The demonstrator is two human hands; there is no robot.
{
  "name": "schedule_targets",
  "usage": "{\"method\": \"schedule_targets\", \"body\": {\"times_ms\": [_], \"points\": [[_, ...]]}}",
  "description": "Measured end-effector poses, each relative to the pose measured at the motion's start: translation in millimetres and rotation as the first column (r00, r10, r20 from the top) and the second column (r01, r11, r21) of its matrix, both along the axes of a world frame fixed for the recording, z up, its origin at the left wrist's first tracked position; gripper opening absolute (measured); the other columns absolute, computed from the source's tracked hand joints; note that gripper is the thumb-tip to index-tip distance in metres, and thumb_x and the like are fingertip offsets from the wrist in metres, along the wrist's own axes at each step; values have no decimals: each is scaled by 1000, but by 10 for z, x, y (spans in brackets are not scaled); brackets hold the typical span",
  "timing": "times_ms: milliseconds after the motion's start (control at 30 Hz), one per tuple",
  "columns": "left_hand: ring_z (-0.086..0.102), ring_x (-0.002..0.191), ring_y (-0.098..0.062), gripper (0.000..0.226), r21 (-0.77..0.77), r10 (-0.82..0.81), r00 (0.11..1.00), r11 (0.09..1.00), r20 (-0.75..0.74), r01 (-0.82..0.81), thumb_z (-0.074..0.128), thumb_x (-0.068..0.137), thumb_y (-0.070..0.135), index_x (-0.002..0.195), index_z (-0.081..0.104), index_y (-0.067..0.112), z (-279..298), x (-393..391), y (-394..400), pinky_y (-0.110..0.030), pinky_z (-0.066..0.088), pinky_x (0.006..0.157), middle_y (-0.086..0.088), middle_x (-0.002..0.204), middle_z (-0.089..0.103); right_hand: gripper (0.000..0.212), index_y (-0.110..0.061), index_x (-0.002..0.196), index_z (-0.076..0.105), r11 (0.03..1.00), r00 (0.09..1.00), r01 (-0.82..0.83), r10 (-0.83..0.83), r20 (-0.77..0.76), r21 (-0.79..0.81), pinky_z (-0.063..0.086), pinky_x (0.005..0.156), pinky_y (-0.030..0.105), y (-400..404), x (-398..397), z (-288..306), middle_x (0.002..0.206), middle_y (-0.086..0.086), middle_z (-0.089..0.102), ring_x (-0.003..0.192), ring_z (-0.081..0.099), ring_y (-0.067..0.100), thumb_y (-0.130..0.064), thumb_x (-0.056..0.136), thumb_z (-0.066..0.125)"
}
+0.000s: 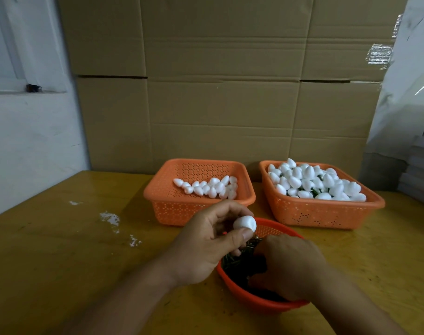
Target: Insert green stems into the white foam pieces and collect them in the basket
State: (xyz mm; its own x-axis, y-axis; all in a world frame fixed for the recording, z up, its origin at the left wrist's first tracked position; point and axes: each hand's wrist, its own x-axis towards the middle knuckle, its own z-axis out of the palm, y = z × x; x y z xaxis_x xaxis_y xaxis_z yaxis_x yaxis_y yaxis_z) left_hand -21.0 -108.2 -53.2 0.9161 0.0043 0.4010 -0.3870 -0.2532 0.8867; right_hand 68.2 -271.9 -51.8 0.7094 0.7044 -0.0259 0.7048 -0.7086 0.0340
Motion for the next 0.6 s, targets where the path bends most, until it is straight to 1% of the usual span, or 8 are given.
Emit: {"method": "schedule_targets", "body": {"times_ms": [100, 167, 233, 300, 367, 467, 533, 600], "points": [[63, 79, -11, 19, -58, 32, 999, 998, 5, -32, 68, 92, 24, 107, 70, 12, -10, 13, -3, -26, 54, 70, 4, 86, 67, 27, -29, 87, 57, 1000, 1000, 7, -7, 1, 17, 44, 65, 29, 33, 9, -22, 80, -11, 54, 86, 63, 16, -55, 85, 62], [60, 73, -16, 23, -179, 12, 999, 984, -35, -19, 64, 92, 26, 110, 67, 12, -6, 16, -15, -27, 51, 63, -3, 82, 65, 29, -28, 76, 45, 1000, 1000, 19, -19, 11, 24, 42, 64, 29, 36, 21, -37, 74, -12, 45, 79, 56, 15, -49, 86, 62], [56, 67, -17, 18, -290, -27, 996, 957, -87, 1, 57, 98, 26, 115, 60, 19, 4, 6, -29, -28, 46, 57, -7, 81, 65, 30, -29, 73, 40, 999, 999, 26, -26, 21, 23, 39, 63, 29, 34, 38, -50, 72, -12, 41, 75, 50, 15, -46, 86, 62], [52, 62, -16, 10, -326, -50, 992, 945, -112, 10, 47, 104, 25, 107, 56, 27, 11, -2, -32, -26, 40, 53, -7, 77, 62, 25, -29, 79, 43, 999, 1000, 21, -21, 20, 24, 40, 63, 29, 34, 52, -57, 75, -12, 44, 77, 53, 15, -45, 86, 61], [48, 57, -14, 12, -348, -62, 991, 937, -120, 17, 45, 103, 27, 101, 57, 26, 14, 5, -33, -24, 36, 50, -5, 73, 57, 22, -30, 82, 45, 1000, 1000, 5, -5, 4, 11, 45, 66, 30, 36, 53, -52, 78, -11, 47, 85, 61, 16, -45, 87, 59], [46, 56, -14, 16, -430, -110, 985, 902, -134, 42, 50, 97, 34, 103, 61, 23, 22, 11, -29, -24, 34, 49, -6, 74, 55, 19, -29, 86, 47, 1000, 1000, -18, 18, -4, -10, 50, 73, 32, 29, 62, -53, 83, -11, 52, 92, 64, 17, -44, 88, 58], [48, 59, -14, 19, -480, -162, 976, 874, -144, 75, 55, 97, 36, 107, 63, 23, 25, 7, -15, -24, 35, 51, -5, 76, 56, 15, -27, 93, 52, 1000, 1000, -21, 21, -2, -8, 50, 76, 32, 25, 65, -60, 92, -9, 58, 96, 63, 18, -41, 89, 57], [48, 60, -13, 18, -498, -198, 969, 861, -149, 99, 60, 95, 33, 108, 66, 22, 18, 11, 11, -24, 35, 51, -4, 78, 56, 18, -27, 103, 59, 1000, 1000, -12, 12, -14, 9, 52, 79, 32, 23, 61, -61, 101, -8, 63, 97, 63, 17, -39, 91, 56]]}}
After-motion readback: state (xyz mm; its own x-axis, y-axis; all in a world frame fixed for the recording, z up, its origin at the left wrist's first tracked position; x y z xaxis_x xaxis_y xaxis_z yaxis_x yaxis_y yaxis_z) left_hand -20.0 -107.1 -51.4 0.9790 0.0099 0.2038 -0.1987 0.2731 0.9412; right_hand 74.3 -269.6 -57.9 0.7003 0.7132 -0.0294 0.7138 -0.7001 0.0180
